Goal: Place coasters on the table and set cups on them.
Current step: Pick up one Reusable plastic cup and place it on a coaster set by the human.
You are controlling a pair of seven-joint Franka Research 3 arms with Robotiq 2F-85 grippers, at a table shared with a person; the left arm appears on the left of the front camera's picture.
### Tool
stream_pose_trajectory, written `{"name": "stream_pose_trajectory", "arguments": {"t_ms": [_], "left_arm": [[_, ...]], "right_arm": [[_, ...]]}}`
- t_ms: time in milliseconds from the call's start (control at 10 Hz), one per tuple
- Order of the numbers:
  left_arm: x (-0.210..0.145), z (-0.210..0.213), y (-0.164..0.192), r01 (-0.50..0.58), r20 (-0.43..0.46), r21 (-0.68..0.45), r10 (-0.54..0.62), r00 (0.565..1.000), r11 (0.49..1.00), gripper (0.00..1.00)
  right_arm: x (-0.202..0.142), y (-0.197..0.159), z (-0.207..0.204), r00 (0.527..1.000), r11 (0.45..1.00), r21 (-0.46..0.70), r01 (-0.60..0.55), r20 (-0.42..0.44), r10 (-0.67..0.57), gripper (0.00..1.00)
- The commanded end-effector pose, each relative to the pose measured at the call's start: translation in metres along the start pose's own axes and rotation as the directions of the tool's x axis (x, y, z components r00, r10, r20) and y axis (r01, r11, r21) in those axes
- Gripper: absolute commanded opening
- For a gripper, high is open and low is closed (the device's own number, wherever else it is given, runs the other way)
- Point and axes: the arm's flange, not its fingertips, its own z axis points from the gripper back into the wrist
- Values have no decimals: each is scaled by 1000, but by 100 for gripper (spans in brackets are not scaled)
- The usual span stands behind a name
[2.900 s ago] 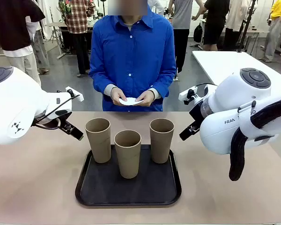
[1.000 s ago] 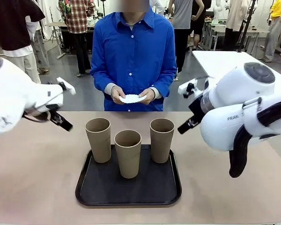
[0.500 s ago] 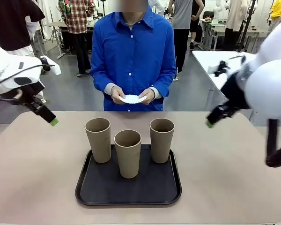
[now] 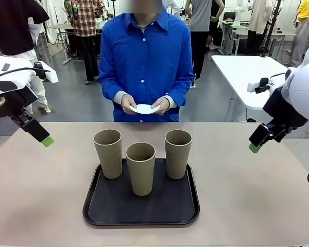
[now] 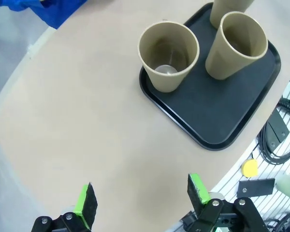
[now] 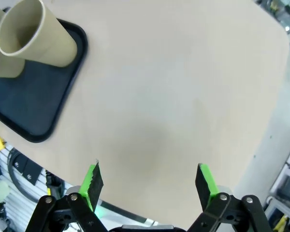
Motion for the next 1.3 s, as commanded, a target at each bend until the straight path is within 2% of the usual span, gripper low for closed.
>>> {"name": "stream_pose_trajectory", "arguments": {"t_ms": [0, 700, 800, 900, 1100, 1200], "left_arm": [[5, -8, 5, 1, 14, 12, -2, 1000, 1000, 100], [4, -7, 2, -2, 6, 3, 2, 1000, 1000, 100], [-13, 5, -4, -61, -108, 16, 63, 992, 998, 100], [-29, 14, -13, -57, -166, 13, 58, 984, 998, 100], [-51, 22, -25, -71, -228, -53, 57, 972, 996, 100], [-51, 25, -26, -38, -221, -31, 30, 975, 999, 100]], "right_arm": [[5, 5, 0, 999, 1000, -3, -4, 34, 4, 100], [4, 4, 4, 1000, 1000, -8, -13, 22, 13, 100], [-23, 16, 8, 999, 1000, 12, 27, -23, -27, 100], [-47, 17, 10, 996, 994, 75, 75, -63, -71, 100], [-70, 10, -10, 975, 947, 276, 164, -190, -114, 100], [-60, 4, -16, 977, 976, 161, 144, -179, -115, 100]]}}
